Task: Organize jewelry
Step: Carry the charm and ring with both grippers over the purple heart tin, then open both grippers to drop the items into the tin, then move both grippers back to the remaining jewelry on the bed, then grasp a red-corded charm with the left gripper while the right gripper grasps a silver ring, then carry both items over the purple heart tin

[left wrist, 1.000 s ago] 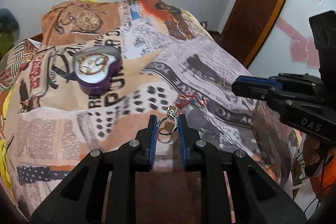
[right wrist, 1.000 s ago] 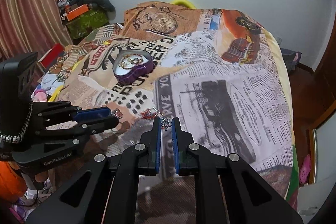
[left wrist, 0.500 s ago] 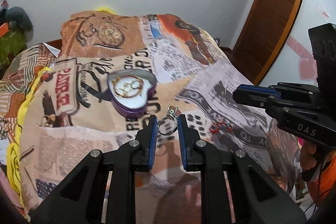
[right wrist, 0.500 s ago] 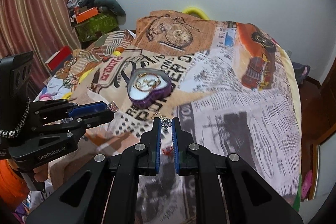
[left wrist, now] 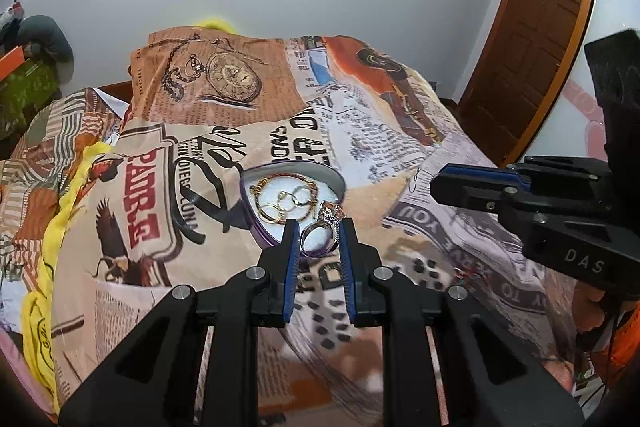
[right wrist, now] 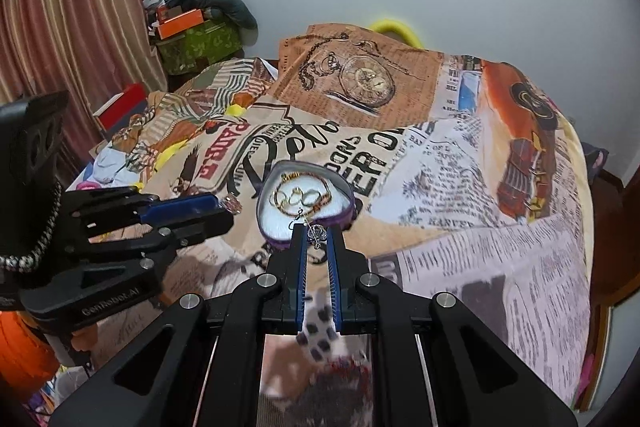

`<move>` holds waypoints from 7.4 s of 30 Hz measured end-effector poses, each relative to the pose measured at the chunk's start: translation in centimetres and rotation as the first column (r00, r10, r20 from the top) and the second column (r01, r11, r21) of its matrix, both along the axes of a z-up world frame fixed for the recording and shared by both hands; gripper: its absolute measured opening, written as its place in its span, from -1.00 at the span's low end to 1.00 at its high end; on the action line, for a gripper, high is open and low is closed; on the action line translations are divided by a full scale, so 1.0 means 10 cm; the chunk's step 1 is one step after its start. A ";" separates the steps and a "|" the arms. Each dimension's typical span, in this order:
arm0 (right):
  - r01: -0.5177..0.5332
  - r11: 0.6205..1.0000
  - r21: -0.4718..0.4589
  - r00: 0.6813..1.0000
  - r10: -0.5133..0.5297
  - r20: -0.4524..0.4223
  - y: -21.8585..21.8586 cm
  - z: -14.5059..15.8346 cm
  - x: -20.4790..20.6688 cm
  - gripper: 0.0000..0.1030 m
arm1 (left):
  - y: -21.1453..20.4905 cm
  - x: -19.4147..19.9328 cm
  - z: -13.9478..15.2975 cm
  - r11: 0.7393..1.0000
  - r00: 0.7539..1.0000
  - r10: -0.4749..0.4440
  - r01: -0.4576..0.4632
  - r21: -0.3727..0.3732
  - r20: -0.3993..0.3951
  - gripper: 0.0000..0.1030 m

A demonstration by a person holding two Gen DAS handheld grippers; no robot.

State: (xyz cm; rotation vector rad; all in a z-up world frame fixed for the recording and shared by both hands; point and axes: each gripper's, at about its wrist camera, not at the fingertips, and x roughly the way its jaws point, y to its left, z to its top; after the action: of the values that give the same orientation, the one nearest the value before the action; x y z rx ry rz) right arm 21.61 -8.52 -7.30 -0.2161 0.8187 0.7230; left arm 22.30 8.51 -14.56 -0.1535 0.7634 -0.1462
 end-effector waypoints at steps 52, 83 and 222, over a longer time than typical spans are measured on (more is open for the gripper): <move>-0.092 0.990 -0.107 0.981 0.072 -0.178 0.67 -0.54 0.62 -0.83 | 0.37 0.44 -0.28 0.999 0.997 0.038 -0.036 0.032 -0.064 -0.59; -0.019 0.997 -0.078 1.000 0.018 -0.015 0.10 0.26 -0.10 -0.62 | -0.04 -0.33 0.49 0.997 0.999 0.010 -0.014 0.074 0.047 -0.30; -0.032 0.999 -0.031 0.991 0.027 -0.134 0.51 -0.40 0.74 -0.82 | 0.28 0.76 -0.23 0.999 0.999 -0.004 0.002 -0.037 -0.044 -0.94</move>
State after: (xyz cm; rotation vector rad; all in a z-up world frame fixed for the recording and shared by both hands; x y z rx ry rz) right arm 28.96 -3.42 -11.28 -0.2112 0.9575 0.7582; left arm 29.93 11.27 -16.82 -0.1913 0.8052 -0.1601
